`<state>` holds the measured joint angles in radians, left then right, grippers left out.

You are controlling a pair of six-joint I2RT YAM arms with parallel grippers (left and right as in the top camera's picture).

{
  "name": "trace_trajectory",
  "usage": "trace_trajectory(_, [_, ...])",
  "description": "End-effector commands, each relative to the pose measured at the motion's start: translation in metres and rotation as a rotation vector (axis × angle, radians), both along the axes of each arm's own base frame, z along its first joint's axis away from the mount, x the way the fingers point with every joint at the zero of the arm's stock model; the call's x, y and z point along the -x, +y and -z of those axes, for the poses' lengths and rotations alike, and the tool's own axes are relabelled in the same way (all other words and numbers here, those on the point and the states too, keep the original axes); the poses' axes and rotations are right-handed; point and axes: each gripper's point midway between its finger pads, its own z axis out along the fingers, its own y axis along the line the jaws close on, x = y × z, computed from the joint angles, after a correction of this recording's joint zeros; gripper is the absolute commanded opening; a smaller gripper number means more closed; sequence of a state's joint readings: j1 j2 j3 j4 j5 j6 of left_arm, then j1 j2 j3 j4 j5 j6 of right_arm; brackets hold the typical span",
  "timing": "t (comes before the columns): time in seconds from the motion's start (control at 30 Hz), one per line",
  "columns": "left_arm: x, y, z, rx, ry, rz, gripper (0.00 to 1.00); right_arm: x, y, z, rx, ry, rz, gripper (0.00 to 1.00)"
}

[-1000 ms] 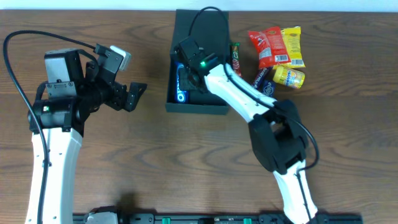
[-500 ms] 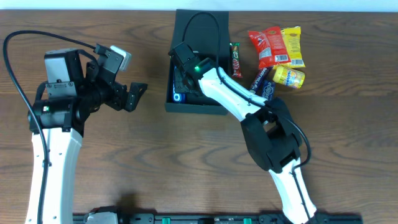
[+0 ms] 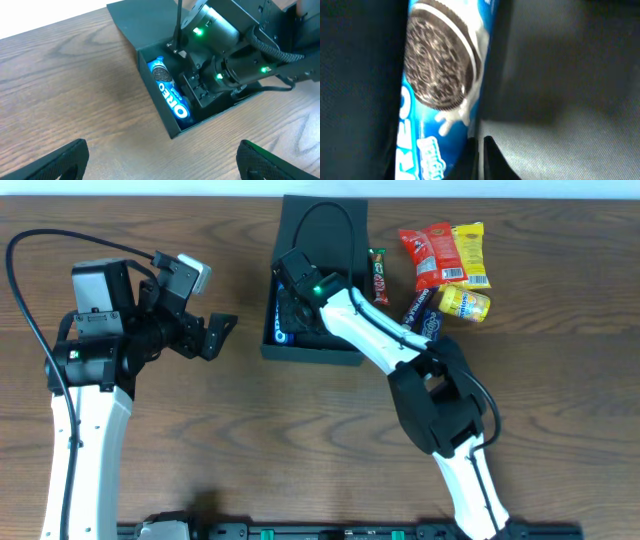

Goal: Pack container
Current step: 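Lower the Oreo pack into the box and release it, then move the right gripper back to the snacks and grasp the red Hacks bag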

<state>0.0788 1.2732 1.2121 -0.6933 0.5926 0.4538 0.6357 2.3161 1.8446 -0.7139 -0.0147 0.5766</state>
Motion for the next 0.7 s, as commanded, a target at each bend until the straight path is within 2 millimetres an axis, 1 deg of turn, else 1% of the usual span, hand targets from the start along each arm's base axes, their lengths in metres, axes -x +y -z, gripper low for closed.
trace_trajectory(0.0, [0.002,0.001,-0.010,-0.005,-0.031,0.011,0.95,-0.013,-0.011,-0.036,-0.037,-0.048,0.001,0.11])
trace_trajectory(0.03, [0.001,0.001,-0.010,-0.006,-0.030,0.011,0.95,-0.020,-0.020,-0.056,-0.047,-0.086,-0.005,0.14])
trace_trajectory(0.07, [0.001,0.001,-0.009,-0.005,-0.029,0.011,0.95,-0.024,-0.025,-0.068,-0.052,-0.109,-0.007,0.15])
trace_trajectory(0.13, [0.001,0.001,-0.008,-0.005,-0.025,0.011,0.95,-0.034,-0.041,-0.101,-0.062,-0.177,-0.004,0.18])
trace_trajectory(0.2, [0.000,0.001,-0.007,-0.004,-0.021,0.011,0.96,-0.044,-0.060,-0.128,-0.049,-0.245,0.035,0.25])
trace_trajectory(0.23, [0.000,0.001,-0.005,-0.004,-0.016,0.011,0.95,-0.051,-0.075,-0.145,-0.031,-0.294,0.075,0.33])
trace_trajectory(0.3, [-0.001,0.001,-0.003,-0.003,-0.006,0.011,0.95,-0.065,-0.108,-0.175,0.021,-0.389,0.155,0.61])
trace_trajectory(0.33, [-0.001,0.001,-0.001,-0.002,-0.002,0.012,0.95,-0.072,-0.124,-0.188,0.055,-0.439,0.181,0.71])
trace_trajectory(0.37, [-0.001,0.001,0.000,-0.002,0.005,0.012,0.95,-0.078,-0.138,-0.197,0.088,-0.476,0.194,0.84])
trace_trajectory(0.4, [-0.002,0.001,0.002,-0.002,0.009,0.011,0.95,-0.085,-0.151,-0.203,0.120,-0.508,0.201,0.93])
trace_trajectory(0.43, [-0.002,0.001,0.003,-0.001,0.013,0.012,0.95,-0.091,-0.161,-0.207,0.149,-0.531,0.191,0.99])
trace_trajectory(0.47, [-0.003,0.001,0.004,-0.001,0.017,0.012,0.96,-0.097,-0.172,-0.208,0.176,-0.548,0.172,0.99])
trace_trajectory(0.53, [-0.004,0.001,0.006,0.000,0.023,0.012,0.95,-0.107,-0.189,-0.201,0.210,-0.549,0.160,0.99])
trace_trajectory(0.67, [-0.005,0.001,0.010,0.003,0.035,0.009,0.95,-0.128,-0.226,-0.174,0.248,-0.521,0.162,0.99])
